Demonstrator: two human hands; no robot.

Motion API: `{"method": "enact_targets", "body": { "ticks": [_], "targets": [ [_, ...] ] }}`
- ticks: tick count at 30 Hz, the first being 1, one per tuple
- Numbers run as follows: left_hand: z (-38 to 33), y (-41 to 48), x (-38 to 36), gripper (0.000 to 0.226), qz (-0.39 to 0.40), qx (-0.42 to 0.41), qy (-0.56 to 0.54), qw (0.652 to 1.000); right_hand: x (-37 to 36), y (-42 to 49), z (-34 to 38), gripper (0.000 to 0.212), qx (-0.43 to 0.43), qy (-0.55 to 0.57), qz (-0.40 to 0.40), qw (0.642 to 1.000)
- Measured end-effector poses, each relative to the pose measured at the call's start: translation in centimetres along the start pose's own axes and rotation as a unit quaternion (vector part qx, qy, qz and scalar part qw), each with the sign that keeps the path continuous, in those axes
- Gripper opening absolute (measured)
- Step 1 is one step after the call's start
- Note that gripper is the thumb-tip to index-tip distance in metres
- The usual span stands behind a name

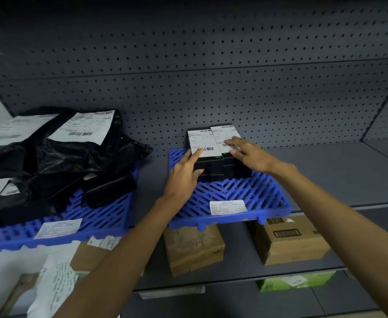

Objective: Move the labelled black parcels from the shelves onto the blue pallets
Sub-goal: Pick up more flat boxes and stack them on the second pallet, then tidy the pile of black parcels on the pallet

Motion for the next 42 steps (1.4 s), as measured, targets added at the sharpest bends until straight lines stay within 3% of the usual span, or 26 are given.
{"method": "enact_targets", "body": {
  "ticks": [5,8,11,16,22,26,29,32,37,42],
  "targets": [
    [0.2,-0.3,-0.3,0.071,0.103,0.020,0.046,0.993,0.8,0.8,0.6,0.045,-0.001,-0.060,0.020,0.998],
    [-0.6,-0.5,1.3,0.076,0.134,-0.019,0.090,0.987,2.7,1.9,3.0,0.045,0.023,-0.133,-0.028,0.990],
    [-1.7,-0.7,5.1,0.068,0.089,-0.075,0.183,0.976,3.1,2.5,8.6,0.044,0.103,-0.178,-0.076,0.976],
    [-2.2,-2.7,15.6,0.050,-0.050,-0.144,0.339,0.928,0.1,2.9,20.2,0.047,0.222,-0.158,-0.094,0.958],
    [3.1,-5.6,30.4,0.044,-0.175,-0.028,0.381,0.907,-6.1,1.6,31.8,0.057,0.340,-0.072,-0.052,0.936],
    [10.3,-6.2,34.5,0.060,-0.113,0.148,0.405,0.895,-11.1,1.8,35.4,0.080,0.339,-0.124,0.025,0.932],
    [14.7,-6.6,34.9,0.070,-0.060,0.269,0.342,0.899,-13.4,2.5,36.3,0.097,0.327,-0.155,0.073,0.929],
    [16.3,-7.0,33.8,0.078,-0.033,0.287,0.292,0.912,-13.8,2.9,37.1,0.101,0.353,-0.194,0.050,0.914],
    [16.1,-6.6,34.3,0.075,-0.079,0.280,0.281,0.914,-13.6,4.0,37.6,0.098,0.387,-0.181,0.069,0.902],
    [15.2,-6.3,35.6,0.066,-0.111,0.278,0.294,0.908,-11.6,5.6,37.8,0.057,0.447,-0.146,0.042,0.881]
  ]
}}
Point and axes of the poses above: each hand's wrist, its own y-axis towards the middle knuckle, its own x-axis out of the back of the hand, z = x × y, the point moved 9 cm from there along y, towards the middle knuckle, and after that the axes turned 7 degrees about -z, right-handed, at the moved point
